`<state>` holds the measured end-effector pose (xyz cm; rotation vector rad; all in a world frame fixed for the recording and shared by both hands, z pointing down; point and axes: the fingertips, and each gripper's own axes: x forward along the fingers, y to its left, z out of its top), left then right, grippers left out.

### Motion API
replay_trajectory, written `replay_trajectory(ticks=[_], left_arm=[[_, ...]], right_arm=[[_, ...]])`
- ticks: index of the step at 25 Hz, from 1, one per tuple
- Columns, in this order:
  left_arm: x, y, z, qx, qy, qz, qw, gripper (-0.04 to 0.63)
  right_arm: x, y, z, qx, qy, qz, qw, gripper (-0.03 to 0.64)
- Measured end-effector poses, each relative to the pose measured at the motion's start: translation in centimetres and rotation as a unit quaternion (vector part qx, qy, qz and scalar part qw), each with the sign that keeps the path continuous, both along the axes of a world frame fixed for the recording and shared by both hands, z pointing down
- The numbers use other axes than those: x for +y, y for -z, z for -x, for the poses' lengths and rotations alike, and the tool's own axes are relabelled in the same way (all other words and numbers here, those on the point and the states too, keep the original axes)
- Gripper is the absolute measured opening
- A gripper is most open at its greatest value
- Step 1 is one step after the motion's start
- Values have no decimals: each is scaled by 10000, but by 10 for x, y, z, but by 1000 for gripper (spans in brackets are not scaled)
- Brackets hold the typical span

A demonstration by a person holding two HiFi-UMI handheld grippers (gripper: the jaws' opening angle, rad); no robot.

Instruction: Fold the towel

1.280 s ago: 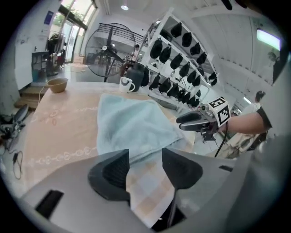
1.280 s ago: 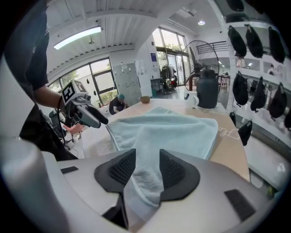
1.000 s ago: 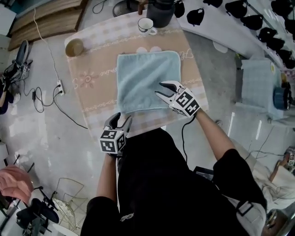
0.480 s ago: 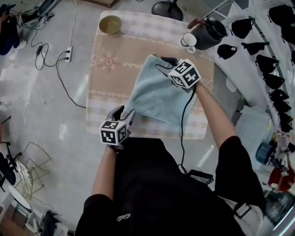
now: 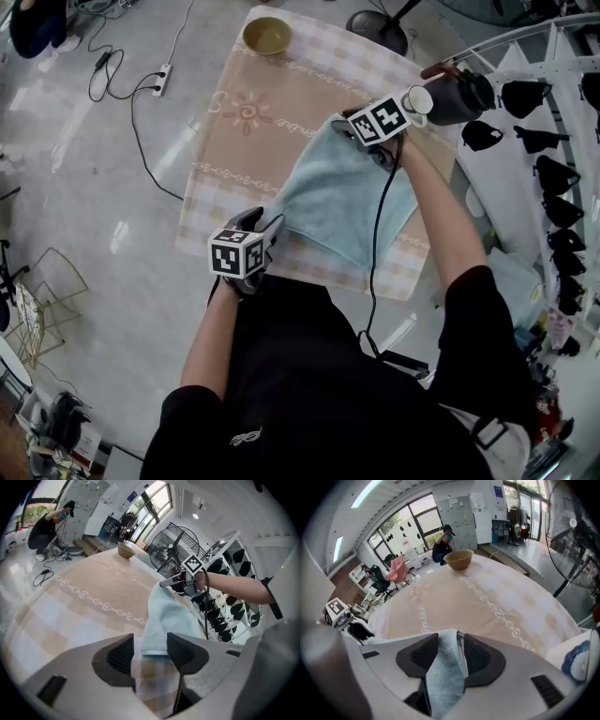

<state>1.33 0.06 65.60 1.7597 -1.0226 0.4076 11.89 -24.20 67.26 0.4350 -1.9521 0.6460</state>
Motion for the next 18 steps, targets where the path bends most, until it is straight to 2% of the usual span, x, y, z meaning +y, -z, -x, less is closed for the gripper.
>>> replay_trajectory(ticks=[2, 4, 5, 7, 10, 14, 18], left_arm=[[1, -5, -7, 225, -28, 177, 9996, 207], [2, -7, -12, 349, -115, 276, 9989, 185], [2, -7, -11, 277, -175, 252, 9991, 161], [3, -4, -3, 102, -200, 158, 9996, 57], [3, 4, 14, 112, -16, 66, 9999, 43], [-2, 16, 57, -208, 203, -199, 9994, 41], [-7, 38, 95, -445, 451, -495, 9968, 41]], right_arm=[[1, -1, 1, -59, -224, 184, 9996, 154], [-2, 1, 2, -113, -329, 139, 9993, 37], [-3, 3, 3, -131, -298, 68, 9994, 35], [-5, 8, 7, -136, -169, -104, 9997, 31], [-15, 21, 19, -278, -188, -401, 9986, 28], [-34, 42, 49, -707, -294, -773, 9941, 28], [-41, 61, 88, -1108, -133, -1051, 9882, 28]])
